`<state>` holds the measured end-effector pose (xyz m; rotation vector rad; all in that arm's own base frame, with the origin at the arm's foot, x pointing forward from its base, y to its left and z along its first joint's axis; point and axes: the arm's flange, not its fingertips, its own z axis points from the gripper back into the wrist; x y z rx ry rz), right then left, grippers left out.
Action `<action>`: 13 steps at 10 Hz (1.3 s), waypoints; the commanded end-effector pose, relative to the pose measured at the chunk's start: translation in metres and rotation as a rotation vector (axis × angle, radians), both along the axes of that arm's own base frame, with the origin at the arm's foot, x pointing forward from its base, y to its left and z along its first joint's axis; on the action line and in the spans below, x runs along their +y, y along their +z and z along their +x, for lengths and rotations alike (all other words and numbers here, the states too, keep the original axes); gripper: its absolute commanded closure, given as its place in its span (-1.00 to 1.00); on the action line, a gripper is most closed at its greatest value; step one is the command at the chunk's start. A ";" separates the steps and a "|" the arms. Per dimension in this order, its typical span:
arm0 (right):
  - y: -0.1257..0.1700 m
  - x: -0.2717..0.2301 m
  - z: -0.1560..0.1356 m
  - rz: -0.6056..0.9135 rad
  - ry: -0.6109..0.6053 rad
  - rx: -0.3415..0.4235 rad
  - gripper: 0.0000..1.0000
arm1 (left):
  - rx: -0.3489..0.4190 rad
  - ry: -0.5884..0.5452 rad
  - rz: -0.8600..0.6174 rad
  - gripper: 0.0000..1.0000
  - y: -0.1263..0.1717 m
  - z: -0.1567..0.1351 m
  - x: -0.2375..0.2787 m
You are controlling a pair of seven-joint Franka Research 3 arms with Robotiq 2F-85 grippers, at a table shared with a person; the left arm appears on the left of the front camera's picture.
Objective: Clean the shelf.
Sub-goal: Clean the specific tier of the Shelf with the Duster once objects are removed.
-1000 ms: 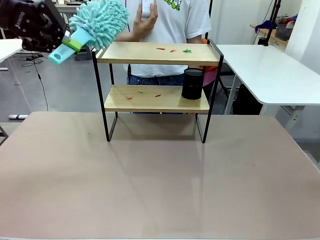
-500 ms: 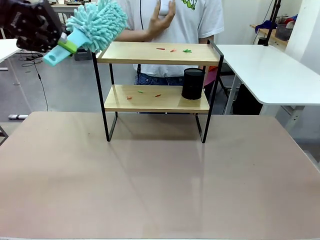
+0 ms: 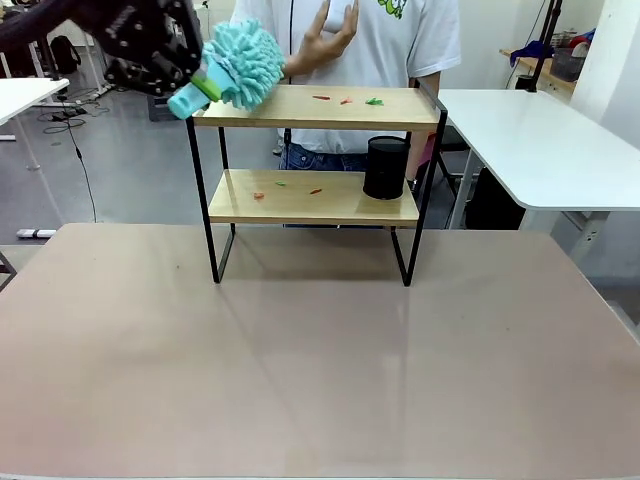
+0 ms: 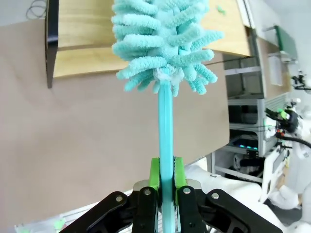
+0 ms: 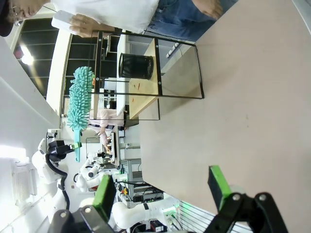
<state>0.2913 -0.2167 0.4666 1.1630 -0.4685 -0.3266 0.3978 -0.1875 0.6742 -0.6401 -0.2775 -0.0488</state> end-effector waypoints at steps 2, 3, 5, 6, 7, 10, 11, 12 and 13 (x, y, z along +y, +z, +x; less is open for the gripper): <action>0.000 0.001 0.002 0.003 -0.001 -0.035 -1.00 | 0.032 0.046 0.091 0.75 0.019 0.031 -0.028; 0.000 0.001 0.002 0.003 -0.001 -0.035 -1.00 | 0.048 0.018 0.105 0.75 0.015 0.037 -0.038; 0.000 0.001 0.002 0.003 -0.001 -0.035 -1.00 | 0.062 -0.024 0.137 0.75 0.009 0.046 -0.057; 0.000 0.001 0.002 0.003 -0.001 -0.035 -1.00 | 0.043 -0.069 0.146 0.75 0.008 0.045 -0.073; 0.000 0.001 0.002 0.003 -0.001 -0.035 -1.00 | 0.027 -0.139 0.154 0.75 0.006 0.044 -0.092; 0.000 0.001 0.002 0.003 -0.001 -0.035 -1.00 | 0.064 -0.328 0.152 0.75 -0.002 0.039 -0.124; 0.000 0.001 0.002 0.003 -0.001 -0.035 -1.00 | 0.097 -0.441 0.140 0.75 0.000 0.034 -0.126; 0.000 0.001 0.002 0.003 -0.001 -0.035 -1.00 | 0.156 -0.554 0.143 0.75 0.006 0.027 -0.119; 0.000 0.001 0.002 0.003 -0.001 -0.035 -1.00 | 0.197 -0.632 0.155 0.75 0.013 0.019 -0.104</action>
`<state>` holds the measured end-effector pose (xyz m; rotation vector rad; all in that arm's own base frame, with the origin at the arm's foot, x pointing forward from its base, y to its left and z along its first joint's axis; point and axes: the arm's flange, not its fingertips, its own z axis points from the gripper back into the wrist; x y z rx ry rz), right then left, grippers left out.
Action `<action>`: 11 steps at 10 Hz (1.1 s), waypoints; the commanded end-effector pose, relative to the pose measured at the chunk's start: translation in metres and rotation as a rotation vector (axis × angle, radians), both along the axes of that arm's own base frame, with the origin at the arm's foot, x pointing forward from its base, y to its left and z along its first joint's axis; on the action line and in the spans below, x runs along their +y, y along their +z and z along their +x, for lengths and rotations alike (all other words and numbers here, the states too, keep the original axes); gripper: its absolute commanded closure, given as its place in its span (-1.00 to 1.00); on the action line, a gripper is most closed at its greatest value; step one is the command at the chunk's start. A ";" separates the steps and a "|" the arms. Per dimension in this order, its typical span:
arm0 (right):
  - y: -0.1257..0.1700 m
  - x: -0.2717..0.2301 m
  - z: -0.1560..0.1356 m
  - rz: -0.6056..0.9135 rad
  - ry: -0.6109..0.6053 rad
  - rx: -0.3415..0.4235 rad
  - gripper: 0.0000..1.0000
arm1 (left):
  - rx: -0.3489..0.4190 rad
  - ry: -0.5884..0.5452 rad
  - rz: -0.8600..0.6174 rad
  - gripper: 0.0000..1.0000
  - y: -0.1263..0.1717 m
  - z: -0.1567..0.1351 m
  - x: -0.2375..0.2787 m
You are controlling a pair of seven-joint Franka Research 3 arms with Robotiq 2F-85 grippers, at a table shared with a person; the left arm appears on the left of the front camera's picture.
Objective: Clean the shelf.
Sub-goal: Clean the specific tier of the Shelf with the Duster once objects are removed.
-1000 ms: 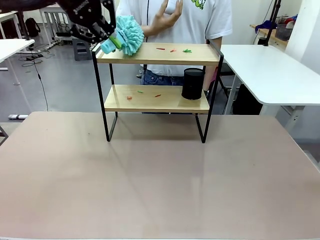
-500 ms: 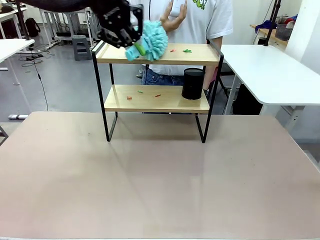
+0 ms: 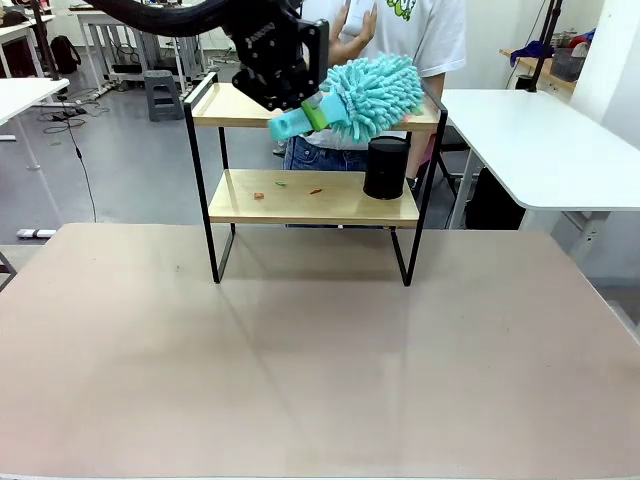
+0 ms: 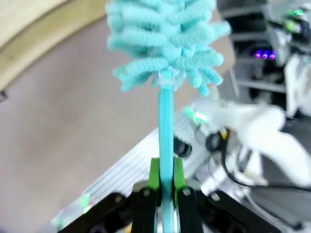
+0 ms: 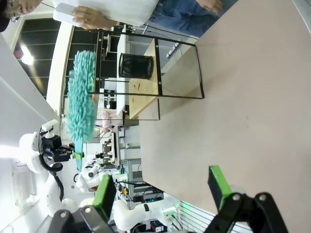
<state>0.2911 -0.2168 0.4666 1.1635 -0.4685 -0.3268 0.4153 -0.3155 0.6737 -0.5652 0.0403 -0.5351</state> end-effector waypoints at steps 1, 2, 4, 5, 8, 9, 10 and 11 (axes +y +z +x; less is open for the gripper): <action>0.000 0.001 0.002 0.003 -0.001 -0.035 -1.00 | 0.084 -0.152 0.043 0.75 0.021 -0.012 0.044; 0.000 0.001 0.002 0.003 -0.001 -0.035 -1.00 | 0.124 -0.306 0.001 0.75 0.029 -0.034 0.069; 0.000 0.001 0.002 0.003 -0.001 -0.035 -1.00 | 0.109 -0.420 -0.081 0.75 0.036 -0.068 0.105; 0.000 0.001 0.002 0.003 -0.001 -0.035 -1.00 | 0.094 -0.443 -0.095 0.75 0.036 -0.075 0.110; 0.000 0.001 0.002 0.003 -0.001 -0.035 -1.00 | 0.093 -0.448 -0.119 0.75 0.028 -0.072 0.111; 0.000 0.001 0.002 0.003 -0.001 -0.035 -1.00 | 0.075 -0.415 -0.141 0.75 0.027 -0.069 0.118; 0.000 0.001 0.002 0.003 -0.001 -0.035 -1.00 | 0.018 -0.326 -0.162 0.75 0.032 -0.067 0.138; 0.000 0.001 0.002 0.003 -0.001 -0.035 -1.00 | -0.017 -0.200 -0.200 0.75 0.042 -0.070 0.181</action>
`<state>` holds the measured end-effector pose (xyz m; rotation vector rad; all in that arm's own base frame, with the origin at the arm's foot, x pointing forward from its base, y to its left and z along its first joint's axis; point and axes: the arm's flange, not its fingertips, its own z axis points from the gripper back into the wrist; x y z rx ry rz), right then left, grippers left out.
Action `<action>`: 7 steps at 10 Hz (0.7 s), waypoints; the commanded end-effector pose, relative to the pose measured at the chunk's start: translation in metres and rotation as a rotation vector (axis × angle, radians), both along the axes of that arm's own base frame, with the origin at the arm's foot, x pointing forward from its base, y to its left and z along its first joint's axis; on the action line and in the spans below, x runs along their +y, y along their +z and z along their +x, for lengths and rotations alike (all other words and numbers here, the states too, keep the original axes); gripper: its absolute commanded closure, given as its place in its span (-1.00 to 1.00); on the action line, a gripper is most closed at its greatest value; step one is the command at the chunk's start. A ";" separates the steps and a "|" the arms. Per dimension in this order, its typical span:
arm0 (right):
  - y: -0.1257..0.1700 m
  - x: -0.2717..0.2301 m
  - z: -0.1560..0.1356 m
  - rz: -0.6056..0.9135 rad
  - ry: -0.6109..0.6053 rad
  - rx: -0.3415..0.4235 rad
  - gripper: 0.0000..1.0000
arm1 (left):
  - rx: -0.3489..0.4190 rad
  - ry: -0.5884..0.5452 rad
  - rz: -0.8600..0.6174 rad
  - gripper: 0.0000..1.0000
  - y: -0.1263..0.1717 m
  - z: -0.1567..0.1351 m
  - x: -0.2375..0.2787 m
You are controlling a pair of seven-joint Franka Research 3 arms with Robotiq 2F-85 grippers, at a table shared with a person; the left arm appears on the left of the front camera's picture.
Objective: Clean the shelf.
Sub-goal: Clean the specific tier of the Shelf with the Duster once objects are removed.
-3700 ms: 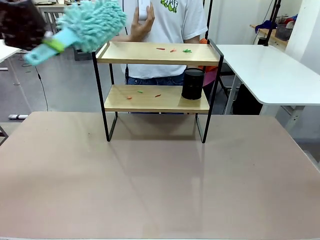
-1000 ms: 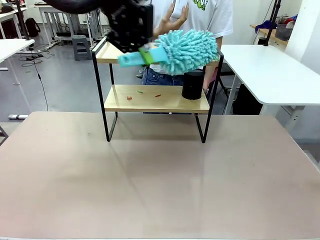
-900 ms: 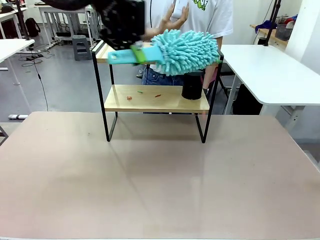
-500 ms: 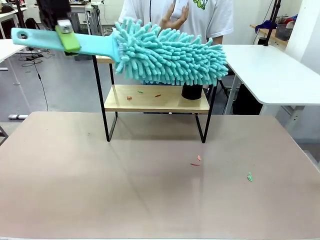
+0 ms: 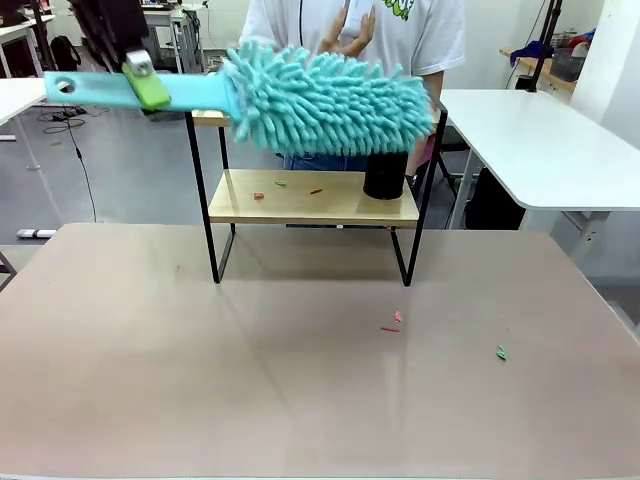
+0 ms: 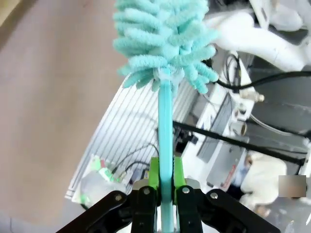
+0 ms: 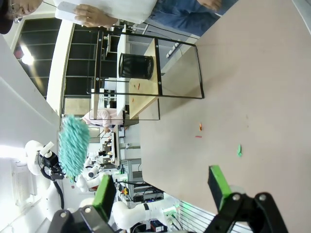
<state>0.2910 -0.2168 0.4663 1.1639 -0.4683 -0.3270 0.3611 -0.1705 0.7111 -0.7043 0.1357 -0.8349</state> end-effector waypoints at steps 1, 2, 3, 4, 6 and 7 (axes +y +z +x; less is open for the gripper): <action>0.000 0.001 0.002 0.002 -0.001 -0.036 -1.00 | -0.076 0.285 -0.127 0.75 0.012 -0.032 0.087; 0.000 0.001 0.002 0.002 -0.001 -0.036 -1.00 | -0.113 0.431 -0.183 0.75 0.009 -0.053 0.124; 0.000 0.001 0.002 0.002 -0.001 -0.036 -1.00 | -0.165 0.652 -0.234 0.75 -0.001 -0.073 0.158; 0.000 0.001 0.002 0.002 -0.001 -0.036 -1.00 | -0.177 0.820 -0.298 0.75 -0.020 -0.089 0.189; 0.000 0.001 0.002 0.002 -0.001 -0.036 -1.00 | -0.129 1.055 -0.229 0.75 -0.061 -0.076 0.199; 0.000 0.001 0.002 0.002 -0.001 -0.036 -1.00 | -0.148 1.012 -0.122 0.75 -0.086 -0.064 0.197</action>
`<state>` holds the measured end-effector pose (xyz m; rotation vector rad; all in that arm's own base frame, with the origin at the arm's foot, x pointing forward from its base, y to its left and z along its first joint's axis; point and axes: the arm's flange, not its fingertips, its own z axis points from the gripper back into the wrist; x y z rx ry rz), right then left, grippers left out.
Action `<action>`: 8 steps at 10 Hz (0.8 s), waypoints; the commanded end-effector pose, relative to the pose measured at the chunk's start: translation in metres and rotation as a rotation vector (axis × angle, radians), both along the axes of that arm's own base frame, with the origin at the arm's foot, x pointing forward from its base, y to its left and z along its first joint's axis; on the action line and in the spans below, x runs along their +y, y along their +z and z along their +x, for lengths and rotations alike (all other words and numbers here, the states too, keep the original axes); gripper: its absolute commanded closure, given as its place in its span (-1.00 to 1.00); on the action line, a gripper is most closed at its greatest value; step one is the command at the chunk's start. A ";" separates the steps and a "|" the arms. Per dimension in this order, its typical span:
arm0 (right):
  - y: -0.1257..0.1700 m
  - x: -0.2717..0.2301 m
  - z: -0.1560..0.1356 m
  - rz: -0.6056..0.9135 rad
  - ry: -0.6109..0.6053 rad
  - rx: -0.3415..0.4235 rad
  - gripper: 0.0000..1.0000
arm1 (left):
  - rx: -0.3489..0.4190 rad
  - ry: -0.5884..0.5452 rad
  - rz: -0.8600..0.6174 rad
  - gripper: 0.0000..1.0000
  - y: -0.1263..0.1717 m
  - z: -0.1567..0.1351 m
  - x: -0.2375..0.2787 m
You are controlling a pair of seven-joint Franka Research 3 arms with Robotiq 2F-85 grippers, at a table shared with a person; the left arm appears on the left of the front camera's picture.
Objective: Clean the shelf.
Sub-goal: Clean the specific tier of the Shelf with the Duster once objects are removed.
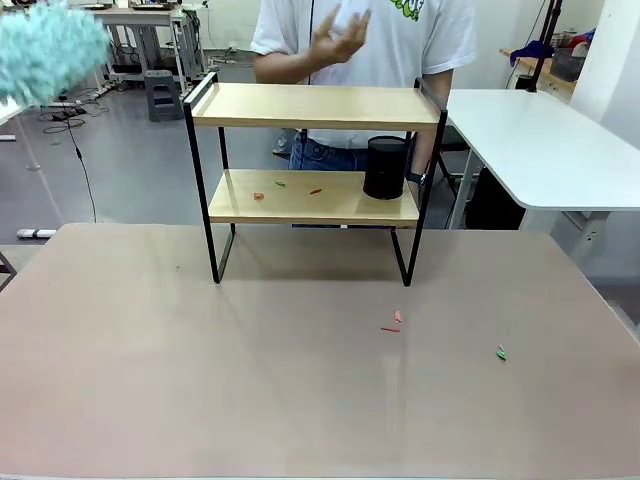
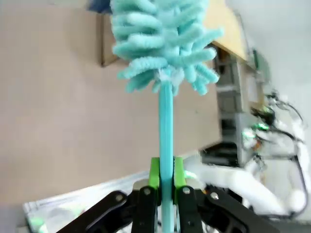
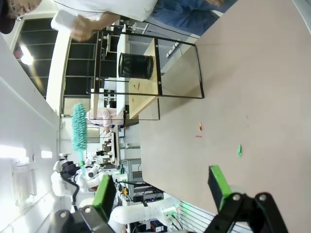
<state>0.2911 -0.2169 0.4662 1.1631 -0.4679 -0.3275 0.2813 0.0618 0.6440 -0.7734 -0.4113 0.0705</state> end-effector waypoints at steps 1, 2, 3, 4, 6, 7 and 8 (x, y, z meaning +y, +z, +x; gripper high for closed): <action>0.000 0.001 0.002 0.003 0.000 -0.036 -1.00 | 0.027 -0.092 0.248 0.75 -0.047 0.031 -0.034; 0.000 0.001 0.002 0.003 0.000 -0.036 -1.00 | 0.026 -0.208 0.309 0.75 -0.075 0.056 -0.027; 0.000 0.001 0.002 0.003 0.000 -0.036 -1.00 | 0.086 -0.281 0.288 0.75 -0.094 0.079 -0.019; 0.000 0.001 0.002 0.003 0.000 -0.036 -1.00 | 0.134 -0.285 0.224 0.75 -0.109 0.103 -0.006; 0.000 0.001 0.002 0.003 0.000 -0.036 -1.00 | 0.072 -0.177 0.277 0.75 -0.092 0.051 -0.040; 0.000 0.001 0.002 0.003 0.000 -0.036 -1.00 | 0.072 -0.177 0.277 0.75 -0.092 0.051 -0.040; 0.000 0.001 0.002 0.003 0.000 -0.036 -1.00 | 0.072 -0.177 0.277 0.75 -0.092 0.051 -0.040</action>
